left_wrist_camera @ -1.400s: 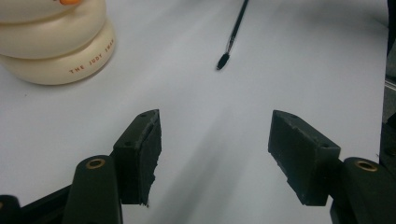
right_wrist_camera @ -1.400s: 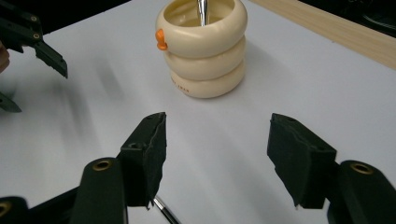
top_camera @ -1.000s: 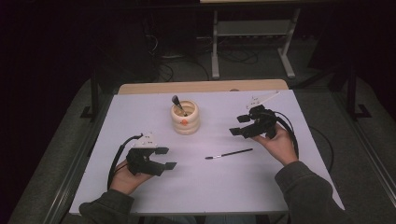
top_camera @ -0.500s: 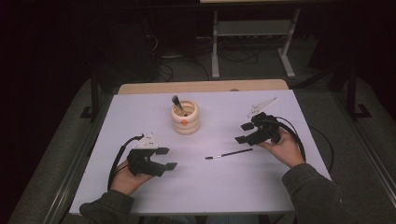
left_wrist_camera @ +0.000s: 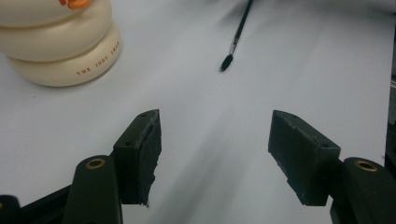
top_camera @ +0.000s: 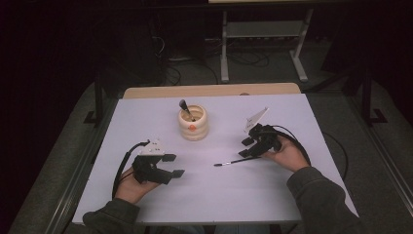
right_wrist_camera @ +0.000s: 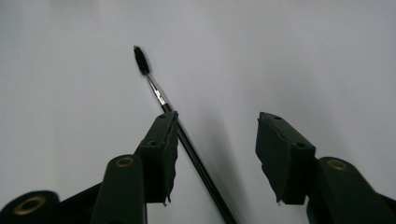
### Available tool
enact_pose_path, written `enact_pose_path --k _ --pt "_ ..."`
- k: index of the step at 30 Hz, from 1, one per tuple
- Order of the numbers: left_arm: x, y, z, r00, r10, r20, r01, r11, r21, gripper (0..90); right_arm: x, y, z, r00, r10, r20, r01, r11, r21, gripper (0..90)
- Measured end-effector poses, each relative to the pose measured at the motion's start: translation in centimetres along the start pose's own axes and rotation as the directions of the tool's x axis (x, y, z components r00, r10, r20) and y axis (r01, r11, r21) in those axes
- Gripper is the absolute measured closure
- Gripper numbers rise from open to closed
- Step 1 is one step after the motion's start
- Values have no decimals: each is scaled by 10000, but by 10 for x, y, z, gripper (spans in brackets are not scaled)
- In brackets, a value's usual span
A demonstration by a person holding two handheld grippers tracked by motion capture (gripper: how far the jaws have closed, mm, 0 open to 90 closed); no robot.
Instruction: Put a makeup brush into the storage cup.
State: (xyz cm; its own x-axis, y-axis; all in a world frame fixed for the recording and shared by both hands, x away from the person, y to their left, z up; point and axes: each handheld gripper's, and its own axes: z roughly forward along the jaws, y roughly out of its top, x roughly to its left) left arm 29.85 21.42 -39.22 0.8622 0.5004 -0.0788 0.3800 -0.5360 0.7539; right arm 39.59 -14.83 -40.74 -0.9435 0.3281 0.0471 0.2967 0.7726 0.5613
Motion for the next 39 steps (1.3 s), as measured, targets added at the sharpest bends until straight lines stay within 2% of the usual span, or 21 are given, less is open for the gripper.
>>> enact_pose_path --k 4,10,18,28,30,31,34,37,39 --pt "0 0 1 10000 6 8 -6 10000 11 345 1 0 5 9995 -223 -240 229 9994 263 536" --pt "0 0 0 10000 -8 1 8 10000 13 345 1 -1 8 9981 -420 -441 435 9985 336 593" --pt "1 0 0 10000 -27 21 27 10000 1 345 3 -3 15 9965 -679 -483 720 9934 892 643" --pt "1 0 0 10000 -35 53 35 10000 -6 344 4 -5 17 9938 -1005 -469 1054 9873 1186 711" --pt "1 0 0 10000 -59 57 59 10000 -49 344 4 -5 19 9921 -1155 -485 1209 9843 1283 719" --pt "1 0 0 10000 -66 64 66 10000 -54 344 5 -6 21 9902 -1305 -500 1365 9797 1468 728" --pt "1 0 0 9999 -69 73 70 10000 -65 344 6 -5 21 9883 -1447 -473 1503 9769 1518 729" --pt "1 0 0 9999 -106 92 107 9999 -108 345 7 -3 21 9810 -1868 -527 1930 9676 1627 746" --pt "2 0 0 9999 -58 90 59 9999 -117 344 7 -3 22 9728 -2210 -697 2295 9601 1598 792"
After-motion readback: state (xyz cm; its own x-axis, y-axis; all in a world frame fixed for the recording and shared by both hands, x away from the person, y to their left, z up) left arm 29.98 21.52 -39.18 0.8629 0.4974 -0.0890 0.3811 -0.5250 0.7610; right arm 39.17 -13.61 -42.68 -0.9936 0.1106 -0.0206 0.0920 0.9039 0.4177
